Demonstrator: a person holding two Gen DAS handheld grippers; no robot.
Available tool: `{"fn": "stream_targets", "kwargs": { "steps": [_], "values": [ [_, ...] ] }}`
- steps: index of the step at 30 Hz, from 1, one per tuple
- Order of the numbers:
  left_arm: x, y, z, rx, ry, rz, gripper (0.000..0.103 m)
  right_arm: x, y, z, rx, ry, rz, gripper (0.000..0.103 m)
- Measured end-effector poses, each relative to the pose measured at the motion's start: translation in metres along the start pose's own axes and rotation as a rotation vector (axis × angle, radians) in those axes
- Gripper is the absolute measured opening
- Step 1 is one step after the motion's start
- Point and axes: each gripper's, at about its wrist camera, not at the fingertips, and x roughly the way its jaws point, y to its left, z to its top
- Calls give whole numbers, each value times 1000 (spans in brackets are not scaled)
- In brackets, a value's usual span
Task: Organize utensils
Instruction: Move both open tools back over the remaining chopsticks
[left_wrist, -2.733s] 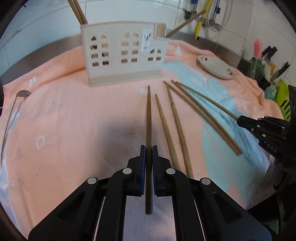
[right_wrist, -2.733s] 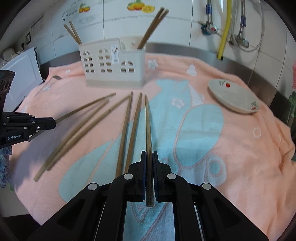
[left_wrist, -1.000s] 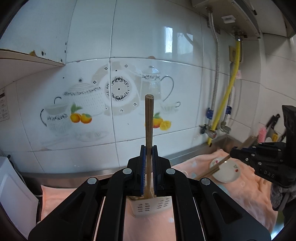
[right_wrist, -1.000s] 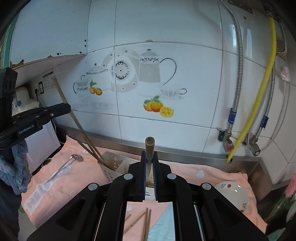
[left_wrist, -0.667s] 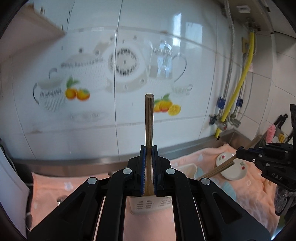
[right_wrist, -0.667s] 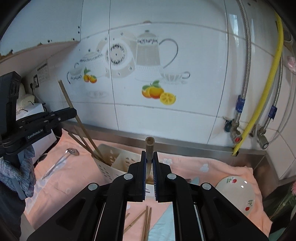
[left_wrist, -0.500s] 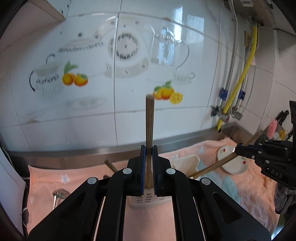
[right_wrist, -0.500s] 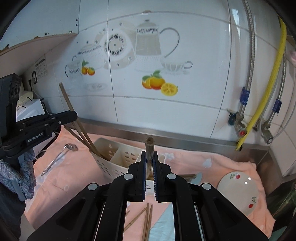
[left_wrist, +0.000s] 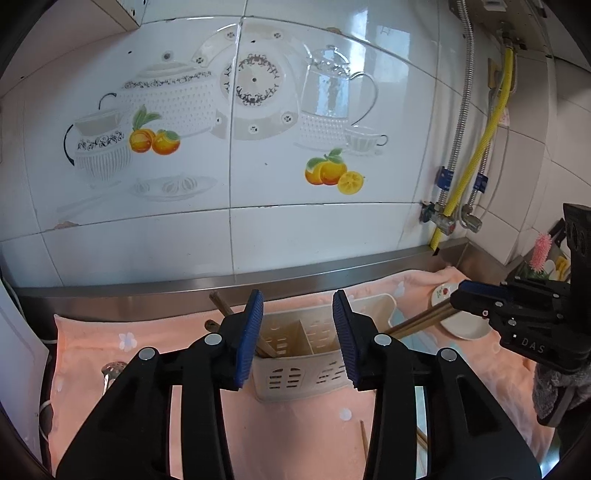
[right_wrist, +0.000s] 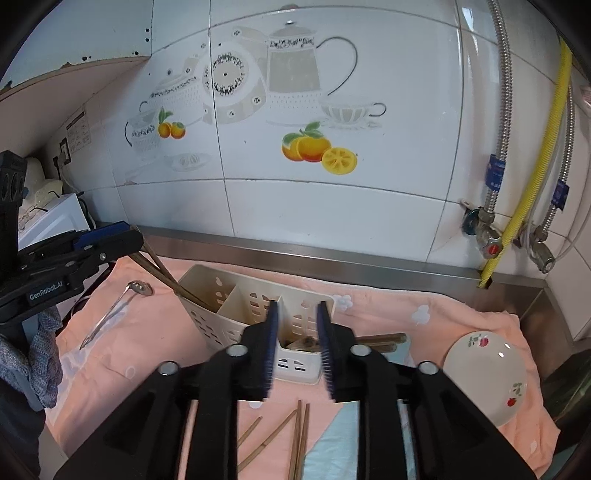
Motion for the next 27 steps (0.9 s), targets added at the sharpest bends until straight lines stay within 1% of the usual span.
{"fn": "stream_targets", "kwargs": {
  "steps": [1, 2, 4, 6, 8, 9, 10, 11, 13, 15, 16, 18, 23, 24, 27],
  "values": [
    [-3, -1, 0, 1, -4, 5, 46, -4, 0, -1, 0, -7, -3, 30],
    [-7, -1, -1, 2, -11, 5, 49, -8, -1, -1, 1, -15, -5, 32],
    [-14, -2, -2, 1, -21, 6, 53, -17, -3, -3, 3, -31, -13, 42],
    [-23, -2, -4, -2, -32, 12, 63, -26, -4, -5, 5, -44, -18, 47],
    [-33, -3, -8, 2, -46, 19, 69, -36, -6, -8, 7, -60, -22, 50],
    [-37, -3, -9, 3, -50, 24, 72, -42, -6, -10, 9, -71, -28, 56],
    [-41, -3, -11, 1, -52, 28, 73, -48, -7, -13, 11, -81, -32, 60],
    [-47, -2, -13, -5, -55, 29, 77, -54, -7, -15, 13, -89, -31, 61],
    [-54, -1, -17, -9, -60, 23, 82, -62, -7, -20, 13, -101, -44, 67],
    [-63, -2, -22, -8, -64, 28, 88, -71, -6, -28, 7, -106, -51, 70],
    [-67, -3, -26, -7, -68, 24, 89, -73, -6, -32, 5, -107, -53, 75],
    [-75, -4, -33, -8, -72, 24, 95, -81, -4, -41, -5, -115, -66, 77],
    [-86, -5, -52, -19, -64, 17, 98, -95, 4, -66, -39, -121, -101, 85],
    [-87, -5, -57, -25, -58, 14, 98, -97, 6, -71, -42, -121, -105, 89],
    [-89, -5, -72, -33, -39, 12, 98, -101, 9, -86, -44, -120, -110, 89]
  ]
}}
